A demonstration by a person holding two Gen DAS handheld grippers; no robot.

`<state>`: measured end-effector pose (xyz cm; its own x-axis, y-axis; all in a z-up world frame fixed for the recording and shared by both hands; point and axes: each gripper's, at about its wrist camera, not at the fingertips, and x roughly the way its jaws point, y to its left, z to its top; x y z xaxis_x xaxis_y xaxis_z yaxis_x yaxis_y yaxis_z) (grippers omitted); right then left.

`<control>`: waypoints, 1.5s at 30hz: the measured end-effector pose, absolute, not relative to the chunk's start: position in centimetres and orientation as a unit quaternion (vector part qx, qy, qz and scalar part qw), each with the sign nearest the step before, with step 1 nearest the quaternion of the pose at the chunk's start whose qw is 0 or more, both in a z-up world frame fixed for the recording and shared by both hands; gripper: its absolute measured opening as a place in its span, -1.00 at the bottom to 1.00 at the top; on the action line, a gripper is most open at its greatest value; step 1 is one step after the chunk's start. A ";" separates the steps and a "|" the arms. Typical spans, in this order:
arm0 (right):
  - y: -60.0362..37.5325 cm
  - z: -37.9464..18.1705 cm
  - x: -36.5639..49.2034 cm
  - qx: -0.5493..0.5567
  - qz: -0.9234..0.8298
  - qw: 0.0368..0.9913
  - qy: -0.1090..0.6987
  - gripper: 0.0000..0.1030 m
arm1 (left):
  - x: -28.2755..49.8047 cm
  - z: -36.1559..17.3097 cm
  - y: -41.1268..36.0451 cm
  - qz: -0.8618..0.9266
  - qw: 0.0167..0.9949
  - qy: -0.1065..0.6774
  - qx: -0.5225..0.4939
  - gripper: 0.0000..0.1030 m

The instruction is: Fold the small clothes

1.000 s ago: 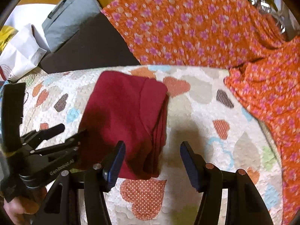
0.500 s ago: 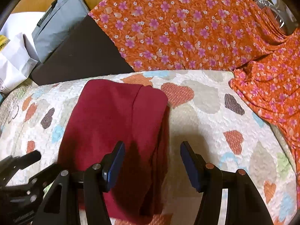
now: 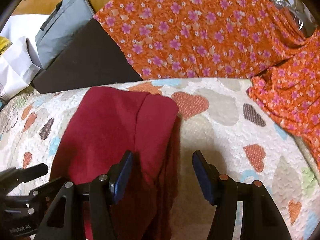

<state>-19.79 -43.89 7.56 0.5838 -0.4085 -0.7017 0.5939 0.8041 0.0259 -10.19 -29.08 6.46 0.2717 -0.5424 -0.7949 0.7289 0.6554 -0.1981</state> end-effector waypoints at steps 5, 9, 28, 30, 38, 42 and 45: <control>-43.9 7.3 -19.7 0.133 -0.283 0.880 0.358 0.14 | -10.1 6.3 -29.5 -0.398 0.793 0.449 0.107 0.31; -43.8 7.0 -19.6 0.134 -0.279 0.878 0.364 0.15 | -10.0 6.1 -29.8 -0.395 0.793 0.452 0.107 0.31; -50.0 3.0 -19.2 0.315 -0.174 0.856 0.372 0.56 | -6.5 5.0 -30.9 -0.417 0.757 0.500 0.056 0.54; -50.9 2.2 -18.9 0.347 -0.158 0.848 0.367 0.62 | -6.0 4.8 -30.9 -0.424 0.747 0.509 0.046 0.55; -50.5 2.0 -17.3 0.333 -0.121 0.867 0.351 0.72 | -4.4 3.2 -31.2 -0.441 0.719 0.538 -0.004 0.79; -50.3 2.1 -17.4 0.334 -0.112 0.873 0.337 0.44 | -5.0 3.5 -31.3 -0.455 0.722 0.521 0.002 0.56; -49.8 3.0 -17.8 0.328 -0.115 0.881 0.323 0.01 | -5.5 4.3 -30.7 -0.456 0.726 0.515 0.005 0.29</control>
<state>-17.80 -49.77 3.00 0.7653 0.0082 -0.6436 0.4145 0.7587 0.5026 -5.48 -30.74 4.32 0.0534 -0.6570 -0.7520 0.6672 0.5838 -0.4627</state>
